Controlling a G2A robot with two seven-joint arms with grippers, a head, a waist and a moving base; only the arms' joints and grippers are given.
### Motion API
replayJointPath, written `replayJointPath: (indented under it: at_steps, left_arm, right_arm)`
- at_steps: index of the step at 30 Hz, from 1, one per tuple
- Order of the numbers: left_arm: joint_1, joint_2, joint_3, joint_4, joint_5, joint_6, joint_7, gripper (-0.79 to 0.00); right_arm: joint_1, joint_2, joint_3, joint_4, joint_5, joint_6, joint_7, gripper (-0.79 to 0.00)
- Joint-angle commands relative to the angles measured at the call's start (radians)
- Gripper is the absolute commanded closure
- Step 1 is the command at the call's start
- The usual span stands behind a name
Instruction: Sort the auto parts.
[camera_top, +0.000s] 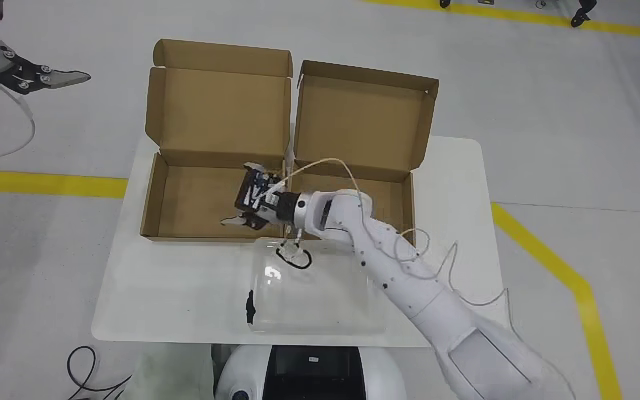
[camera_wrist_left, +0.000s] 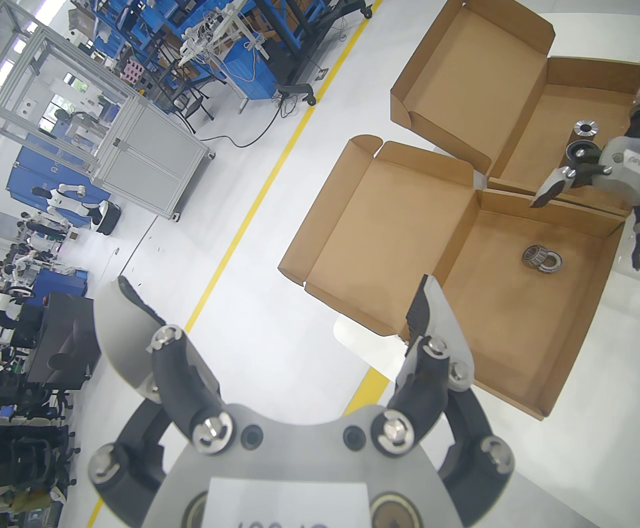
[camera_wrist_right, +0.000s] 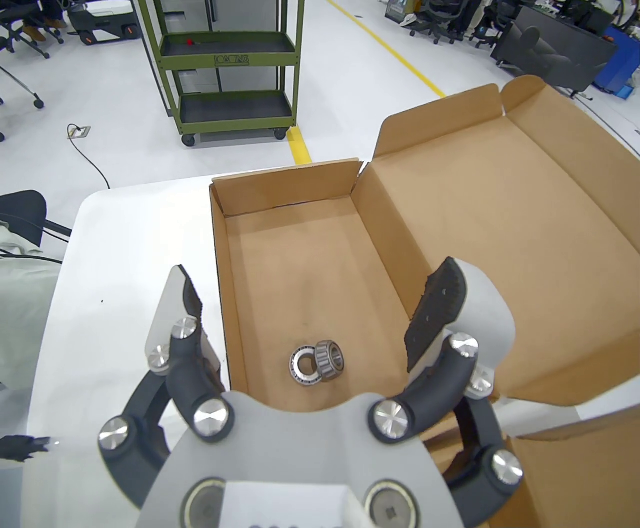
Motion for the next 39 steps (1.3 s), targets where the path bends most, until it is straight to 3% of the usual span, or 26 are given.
replayJointPath:
  at_steps: [1, 8, 16, 27, 39]
  left_arm:
    - [0.0, 0.0, 0.0, 0.0, 0.0, 0.0, 0.0, -0.785]
    - [0.0, 0.0, 0.0, 0.0, 0.0, 0.0, 0.0, -0.785]
    - [0.0, 0.0, 0.0, 0.0, 0.0, 0.0, 0.0, -0.785]
    - [0.0, 0.0, 0.0, 0.0, 0.0, 0.0, 0.0, -0.785]
    - [0.0, 0.0, 0.0, 0.0, 0.0, 0.0, 0.0, -0.785]
  right_arm:
    - [-0.056, 0.024, 0.05, -0.076, -0.017, -0.007, 0.014, -0.785]
    - [-0.258, 0.097, 0.216, -0.314, -0.106, -0.032, 0.044, -0.785]
    - [-0.455, 0.149, 0.355, -0.517, -0.181, -0.012, 0.031, -0.785]
    - [-0.694, 0.196, 0.531, -0.755, -0.226, 0.043, 0.006, -0.785]
    - [-0.914, 0.227, 0.693, -0.905, -0.217, 0.131, -0.047, -0.785]
